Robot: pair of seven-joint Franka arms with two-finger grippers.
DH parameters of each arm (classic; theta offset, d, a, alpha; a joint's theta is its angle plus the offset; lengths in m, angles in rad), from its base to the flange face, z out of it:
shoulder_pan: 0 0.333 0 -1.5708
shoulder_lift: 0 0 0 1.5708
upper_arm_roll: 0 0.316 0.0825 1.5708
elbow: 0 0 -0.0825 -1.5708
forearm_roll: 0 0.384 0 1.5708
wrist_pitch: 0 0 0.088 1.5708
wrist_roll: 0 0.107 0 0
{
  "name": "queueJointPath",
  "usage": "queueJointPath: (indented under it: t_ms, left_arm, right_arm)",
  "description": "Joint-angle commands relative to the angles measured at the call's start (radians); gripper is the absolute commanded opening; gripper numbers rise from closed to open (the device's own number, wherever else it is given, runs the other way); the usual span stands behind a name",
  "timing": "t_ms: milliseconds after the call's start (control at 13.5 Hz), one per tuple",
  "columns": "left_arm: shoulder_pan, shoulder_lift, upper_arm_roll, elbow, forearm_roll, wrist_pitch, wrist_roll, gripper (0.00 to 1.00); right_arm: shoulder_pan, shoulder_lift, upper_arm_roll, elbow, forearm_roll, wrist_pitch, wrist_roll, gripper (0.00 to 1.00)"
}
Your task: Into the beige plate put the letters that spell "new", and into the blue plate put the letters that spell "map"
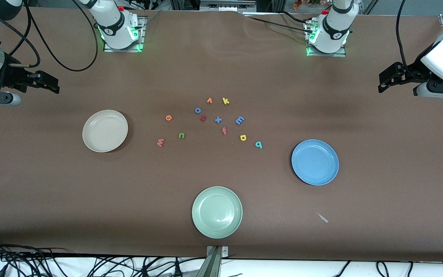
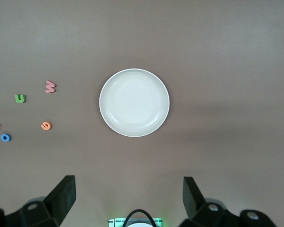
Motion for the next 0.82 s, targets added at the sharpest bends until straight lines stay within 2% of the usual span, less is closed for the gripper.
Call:
queueJointPath:
  t_ms: [0,743]
  left_arm:
    - [-0.001,0.016,0.001,0.036,0.024,-0.022,0.018,1.0]
    - [0.0,0.016,0.003,0.036,0.024,-0.024,0.02,1.0]
  right_arm:
    - [-0.001,0.007,0.0,0.017,0.019,-0.003,-0.018,1.0]
    - [-0.001,0.007,0.0,0.017,0.02,0.0,-0.027,1.0]
